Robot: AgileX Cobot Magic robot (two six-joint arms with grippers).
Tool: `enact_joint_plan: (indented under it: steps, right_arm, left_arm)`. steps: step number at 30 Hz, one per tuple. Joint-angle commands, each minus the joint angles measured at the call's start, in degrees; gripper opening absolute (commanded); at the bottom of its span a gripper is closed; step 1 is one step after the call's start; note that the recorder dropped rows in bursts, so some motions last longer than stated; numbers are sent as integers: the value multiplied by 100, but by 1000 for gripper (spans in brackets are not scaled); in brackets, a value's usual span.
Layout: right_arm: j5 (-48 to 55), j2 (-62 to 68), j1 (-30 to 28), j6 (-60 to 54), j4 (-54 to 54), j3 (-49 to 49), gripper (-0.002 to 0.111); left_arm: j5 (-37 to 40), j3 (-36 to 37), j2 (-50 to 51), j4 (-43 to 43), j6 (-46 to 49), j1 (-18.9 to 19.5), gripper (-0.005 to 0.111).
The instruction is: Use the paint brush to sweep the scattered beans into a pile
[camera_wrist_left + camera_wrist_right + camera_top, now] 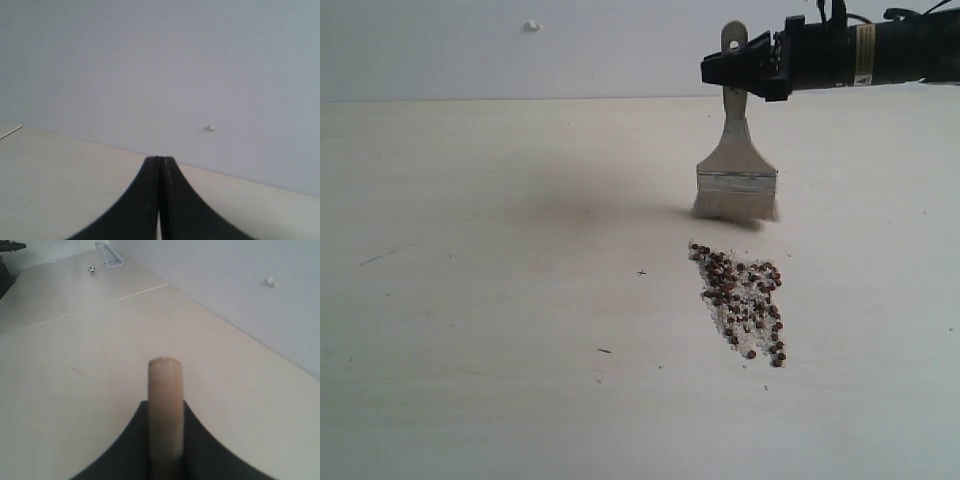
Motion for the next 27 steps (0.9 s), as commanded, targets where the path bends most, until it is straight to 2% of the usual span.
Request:
enact_joint_plan:
  steps: [1,9,14,19,27]
  right_arm:
    - [-6,230,19,19,-171,11,0]
    - [-6,261,19,943,-504,11,0]
    - [-6,261,264,1406,-740,11,0]
    - [-6,261,574,1421,-804,11,0]
    - [-6,227,454,1411,-804,11,0]
  left_arm:
    - [1,-3,-33,-27,8,8,0]
    - [1,-3,-33,-27,8,8,0]
    - [1,-3,-33,-27,8,8,0]
    - [1,-3,-33,-27,8,8,0]
    - [1,-3,-33,-27,8,8,0]
